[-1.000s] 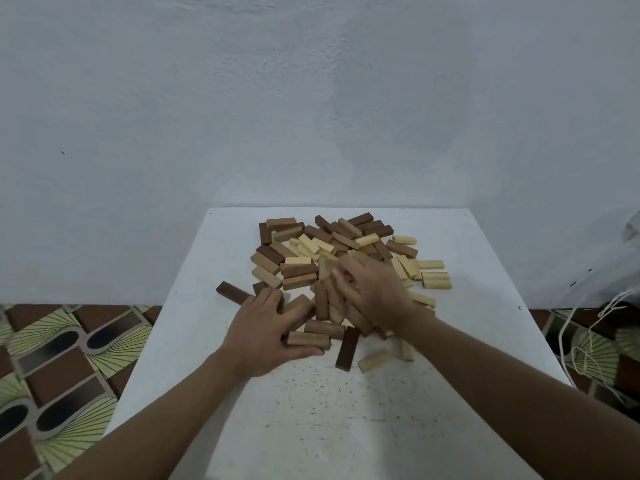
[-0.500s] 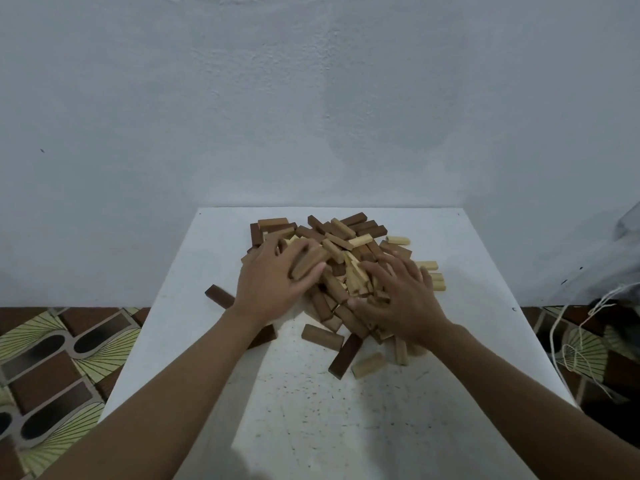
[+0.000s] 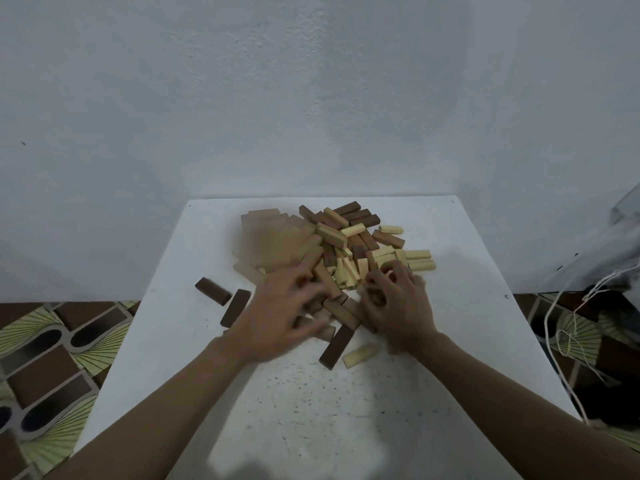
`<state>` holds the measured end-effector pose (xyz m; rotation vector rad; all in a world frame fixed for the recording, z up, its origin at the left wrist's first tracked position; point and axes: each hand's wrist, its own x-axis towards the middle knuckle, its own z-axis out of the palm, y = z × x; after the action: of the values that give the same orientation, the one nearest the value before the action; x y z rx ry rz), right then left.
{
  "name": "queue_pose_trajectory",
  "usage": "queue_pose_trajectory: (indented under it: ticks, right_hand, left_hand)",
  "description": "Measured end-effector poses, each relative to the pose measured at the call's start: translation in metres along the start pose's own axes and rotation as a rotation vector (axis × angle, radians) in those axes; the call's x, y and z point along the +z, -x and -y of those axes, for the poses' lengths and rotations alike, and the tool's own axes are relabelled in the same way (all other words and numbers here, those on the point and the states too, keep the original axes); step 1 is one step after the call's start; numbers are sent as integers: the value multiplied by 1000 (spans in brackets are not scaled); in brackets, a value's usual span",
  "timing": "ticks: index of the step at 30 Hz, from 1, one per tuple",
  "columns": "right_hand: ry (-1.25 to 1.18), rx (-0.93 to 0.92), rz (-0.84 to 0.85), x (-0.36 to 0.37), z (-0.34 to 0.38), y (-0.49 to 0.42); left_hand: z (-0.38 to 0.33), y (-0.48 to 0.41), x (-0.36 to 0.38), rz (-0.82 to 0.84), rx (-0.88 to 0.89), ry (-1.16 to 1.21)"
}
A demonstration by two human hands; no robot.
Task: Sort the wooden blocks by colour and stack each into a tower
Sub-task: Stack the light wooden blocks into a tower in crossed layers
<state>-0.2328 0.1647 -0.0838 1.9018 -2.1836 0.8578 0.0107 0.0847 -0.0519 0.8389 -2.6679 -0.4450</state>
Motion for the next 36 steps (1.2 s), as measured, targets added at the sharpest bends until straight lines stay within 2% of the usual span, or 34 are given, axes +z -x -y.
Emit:
queue_pose_trajectory:
  ticks: [2, 3, 9, 11, 14, 17, 20, 23, 26, 30, 36]
  right_hand:
    - [-36, -6, -23, 1, 3, -2]
    - [-60, -4, -35, 1, 5, -5]
    - [-234, -12, -140, 1, 34, -61]
    - [-209, -41, -68, 6, 41, -79]
    - [-139, -12, 172, 11, 43, -90]
    - [-116, -65, 150, 4, 34, -77]
    - [-50, 23, 271, -16, 19, -47]
    - [66, 36, 350, -36, 6, -12]
    - [162, 50, 444, -36, 0, 16]
    - [201, 61, 354, -24, 2, 39]
    - [202, -61, 189, -15, -2, 36]
  left_hand:
    - [-3, 16, 11, 128, 113, -139]
    - [-3, 19, 15, 134, 129, -189]
    - [-12, 10, 24, 40, 111, -237]
    - [-14, 7, 27, -10, 133, -254]
    - [-15, 4, 30, -22, 186, -271]
    - [-14, 5, 29, 6, 175, -257]
    - [-11, 10, 23, 31, 76, -240]
    - [-11, 21, 18, 37, -38, -223]
    - [-22, 24, 18, 44, -53, -251]
    - [-37, 23, 27, 28, -46, -289]
    - [-48, 15, 46, -37, -41, -272]
